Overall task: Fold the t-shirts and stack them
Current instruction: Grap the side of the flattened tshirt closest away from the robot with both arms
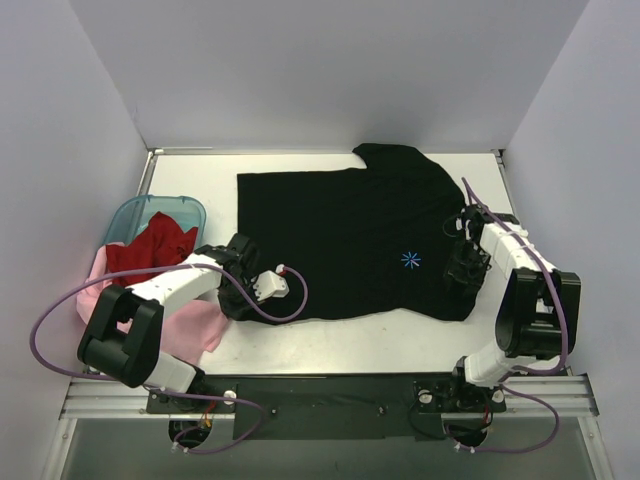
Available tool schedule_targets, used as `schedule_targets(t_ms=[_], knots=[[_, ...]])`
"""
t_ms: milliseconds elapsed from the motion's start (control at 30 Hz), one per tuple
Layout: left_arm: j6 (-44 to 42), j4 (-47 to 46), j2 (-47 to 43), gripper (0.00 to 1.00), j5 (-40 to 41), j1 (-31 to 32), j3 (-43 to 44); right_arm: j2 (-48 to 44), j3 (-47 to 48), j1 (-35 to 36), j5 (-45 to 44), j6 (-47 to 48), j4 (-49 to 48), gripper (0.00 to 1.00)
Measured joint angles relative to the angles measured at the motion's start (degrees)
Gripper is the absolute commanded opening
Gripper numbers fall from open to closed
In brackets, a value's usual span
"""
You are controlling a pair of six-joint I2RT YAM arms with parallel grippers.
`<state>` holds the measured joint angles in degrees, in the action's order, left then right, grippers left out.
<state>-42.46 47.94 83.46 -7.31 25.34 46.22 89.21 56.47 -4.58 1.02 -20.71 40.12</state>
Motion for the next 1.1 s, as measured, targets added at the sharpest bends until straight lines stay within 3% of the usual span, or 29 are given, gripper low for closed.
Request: schedule_targets(t_ms=[100,267,633,933,1100], knots=[[0.0,-0.2,-0.1,0.00,0.0,0.0,-0.1,2.6,2.6,-1.2,-0.9,1.4,0.0,0.29],[-0.1,-0.2,-0.3,0.00,0.0,-0.2,-0.2,8.2,5.0,-3.8,-1.5,4.1,-1.8,0.00],[1.6,0.3,-0.6,0.00,2.1,-2.0,2.2,6.0,6.9,-6.3,0.7,8.0,-3.3,0.00],[1.1,0.3,4.8,0.00,5.4,-6.5,16.9,3.7,20.3,-6.1,11.6,16.8,-7.4,0.00],[0.7,0.0,10.3,0.00,5.7,-8.2,23.1,8.2,29.8,-5.7,19.4,21.5,-10.3,0.00]])
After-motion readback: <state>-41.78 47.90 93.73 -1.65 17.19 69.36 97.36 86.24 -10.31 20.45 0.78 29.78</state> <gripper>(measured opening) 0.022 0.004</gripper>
